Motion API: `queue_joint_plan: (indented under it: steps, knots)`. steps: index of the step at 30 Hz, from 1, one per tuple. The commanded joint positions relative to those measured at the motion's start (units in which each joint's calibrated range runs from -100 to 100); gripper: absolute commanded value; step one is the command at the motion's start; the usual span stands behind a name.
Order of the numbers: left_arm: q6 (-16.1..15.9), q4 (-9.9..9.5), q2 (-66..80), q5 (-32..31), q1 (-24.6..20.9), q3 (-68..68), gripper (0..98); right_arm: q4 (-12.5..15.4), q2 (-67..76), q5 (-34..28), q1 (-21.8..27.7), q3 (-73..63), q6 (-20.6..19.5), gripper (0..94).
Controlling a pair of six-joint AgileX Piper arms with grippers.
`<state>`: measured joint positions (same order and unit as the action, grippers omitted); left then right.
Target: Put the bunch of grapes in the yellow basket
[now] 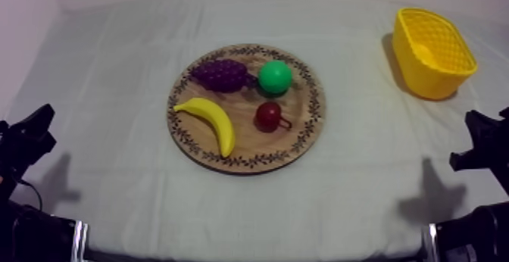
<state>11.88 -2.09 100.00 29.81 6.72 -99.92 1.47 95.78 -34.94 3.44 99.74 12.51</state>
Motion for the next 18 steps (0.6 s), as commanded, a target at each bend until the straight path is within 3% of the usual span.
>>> queue_joint_plan:
  steps: [1, 18]
  knots:
    - [0.0, 0.02, 0.0, 0.0, 0.0, 0.0, 0.1, 0.0, 0.0, 0.0, 0.0, 0.0, -0.1, 0.5]
    - [0.0, 0.02, 0.0, 0.0, 0.0, 0.0, 0.1, 0.0, 0.0, 0.0, 0.0, 0.0, -0.5, 0.5]
